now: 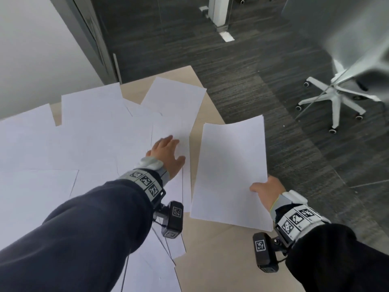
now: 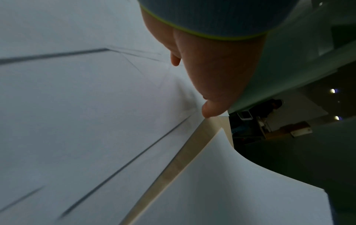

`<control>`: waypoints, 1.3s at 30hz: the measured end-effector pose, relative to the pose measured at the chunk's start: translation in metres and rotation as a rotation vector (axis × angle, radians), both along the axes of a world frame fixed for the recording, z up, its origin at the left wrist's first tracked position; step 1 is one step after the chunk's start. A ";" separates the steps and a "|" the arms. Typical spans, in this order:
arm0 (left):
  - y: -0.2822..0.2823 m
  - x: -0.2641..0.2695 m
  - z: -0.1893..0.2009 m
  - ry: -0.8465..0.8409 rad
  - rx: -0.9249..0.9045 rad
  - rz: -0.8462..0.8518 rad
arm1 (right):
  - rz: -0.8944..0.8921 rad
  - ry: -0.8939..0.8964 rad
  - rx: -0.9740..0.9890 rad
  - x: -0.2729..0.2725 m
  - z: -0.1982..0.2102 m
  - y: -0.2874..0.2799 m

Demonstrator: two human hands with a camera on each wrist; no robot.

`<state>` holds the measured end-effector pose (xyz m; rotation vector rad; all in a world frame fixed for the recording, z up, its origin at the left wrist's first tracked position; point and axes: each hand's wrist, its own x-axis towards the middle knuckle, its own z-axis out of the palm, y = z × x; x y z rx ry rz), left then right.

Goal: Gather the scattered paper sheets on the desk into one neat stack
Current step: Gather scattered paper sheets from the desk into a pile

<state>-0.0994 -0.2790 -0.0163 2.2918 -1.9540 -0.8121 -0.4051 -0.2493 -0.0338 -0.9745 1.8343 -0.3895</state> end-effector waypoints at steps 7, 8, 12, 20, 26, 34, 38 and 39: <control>-0.045 -0.002 -0.014 -0.172 0.122 -0.150 | -0.072 -0.071 0.053 -0.007 -0.007 -0.003; -0.044 0.000 -0.015 -0.160 0.127 -0.147 | -0.073 -0.082 0.061 -0.008 -0.008 -0.004; -0.029 0.005 -0.014 -0.183 0.053 -0.227 | -0.078 -0.123 0.071 -0.011 -0.010 -0.006; 0.025 0.006 -0.016 -0.238 0.123 -0.254 | -0.066 -0.114 0.072 -0.012 -0.009 -0.007; 0.045 0.008 -0.024 -0.194 0.144 -0.274 | -0.045 -0.096 0.038 -0.010 -0.007 -0.003; 0.050 0.012 -0.015 0.016 -0.012 -0.056 | -0.026 -0.141 0.012 -0.012 -0.003 0.006; 0.058 0.013 -0.005 -0.007 -0.034 0.011 | -0.029 -0.152 -0.006 -0.010 -0.001 0.016; 0.060 0.013 -0.002 -0.035 -0.039 0.022 | -0.020 -0.154 -0.006 -0.010 0.000 0.019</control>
